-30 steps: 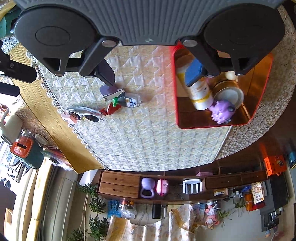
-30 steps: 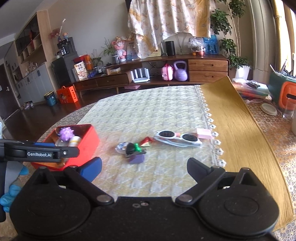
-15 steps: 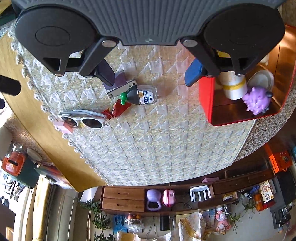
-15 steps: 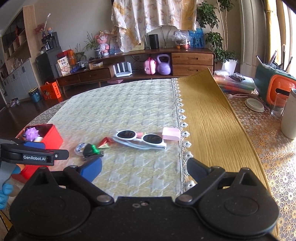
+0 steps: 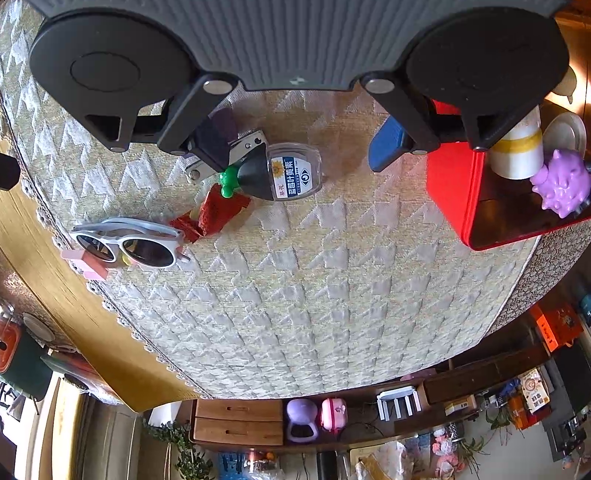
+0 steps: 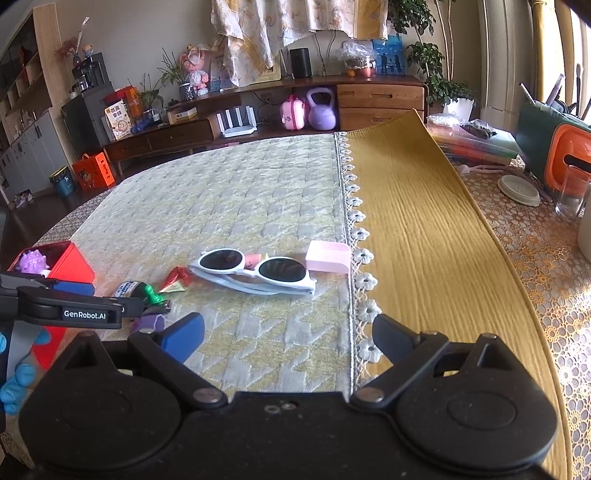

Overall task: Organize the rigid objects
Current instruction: 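Withdraw both tools and move left tool toward the small clear bottle, then grasp the small clear bottle with left tool while right tool grasps the white sunglasses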

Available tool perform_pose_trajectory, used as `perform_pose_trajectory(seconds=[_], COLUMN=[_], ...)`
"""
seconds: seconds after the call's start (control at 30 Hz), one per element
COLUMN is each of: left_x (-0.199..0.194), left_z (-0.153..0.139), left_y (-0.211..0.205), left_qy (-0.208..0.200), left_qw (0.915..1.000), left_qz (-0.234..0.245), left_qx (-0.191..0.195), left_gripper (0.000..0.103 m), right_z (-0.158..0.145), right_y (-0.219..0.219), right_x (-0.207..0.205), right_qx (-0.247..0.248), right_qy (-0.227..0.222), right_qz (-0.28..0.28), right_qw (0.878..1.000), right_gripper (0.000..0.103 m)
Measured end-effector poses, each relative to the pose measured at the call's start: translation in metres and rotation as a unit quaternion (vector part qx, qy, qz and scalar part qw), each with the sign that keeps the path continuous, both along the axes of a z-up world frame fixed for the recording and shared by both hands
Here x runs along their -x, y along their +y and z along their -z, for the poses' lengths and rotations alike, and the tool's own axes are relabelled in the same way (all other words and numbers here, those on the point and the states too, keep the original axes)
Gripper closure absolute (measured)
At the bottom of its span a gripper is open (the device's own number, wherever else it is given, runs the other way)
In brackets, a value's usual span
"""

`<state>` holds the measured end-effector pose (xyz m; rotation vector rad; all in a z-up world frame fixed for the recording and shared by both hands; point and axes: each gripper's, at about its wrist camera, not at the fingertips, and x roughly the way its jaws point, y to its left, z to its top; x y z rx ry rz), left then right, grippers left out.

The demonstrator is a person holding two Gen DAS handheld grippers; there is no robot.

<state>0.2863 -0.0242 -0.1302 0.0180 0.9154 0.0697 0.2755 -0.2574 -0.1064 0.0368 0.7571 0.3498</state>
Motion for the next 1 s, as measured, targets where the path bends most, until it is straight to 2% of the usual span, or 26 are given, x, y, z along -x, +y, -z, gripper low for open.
perform_pose_trajectory(seconds=[0.27,0.4,0.53,0.6,0.73,0.87,1.0], left_x=[-0.011,-0.016,-0.013,-0.012,-0.008,-0.006,-0.004], left_z=[0.007,0.012,0.015,0.016,0.016,0.017,0.016], left_y=[0.006,0.008,0.007,0.008,0.008,0.007,0.007], left_qy=[-0.009,-0.005,-0.015,-0.017,-0.023,-0.029,-0.035], left_qw=[0.9998,0.9995,0.9996,0.9995,0.9994,0.9993,0.9992], left_qz=[-0.012,-0.021,-0.019,-0.02,-0.019,-0.015,-0.006], left_qx=[0.016,0.022,0.016,0.019,0.019,0.017,0.017], left_gripper=[0.02,0.02,0.02,0.02,0.02,0.02,0.024], right_z=[0.003,0.005,0.015,0.02,0.029,0.035,0.039], right_y=[0.01,0.016,0.024,0.03,0.04,0.049,0.056], right_x=[-0.029,-0.048,-0.066,-0.072,-0.081,-0.084,-0.082], right_qx=[-0.005,-0.016,-0.016,-0.01,0.008,0.022,0.048], right_qy=[-0.002,-0.001,0.019,0.025,0.042,0.056,0.055], right_qz=[0.007,0.03,0.06,0.07,0.093,0.099,0.097], right_qw=[1.0,0.999,0.998,0.997,0.995,0.993,0.993], right_gripper=[0.009,0.011,0.013,0.013,0.022,0.023,0.029])
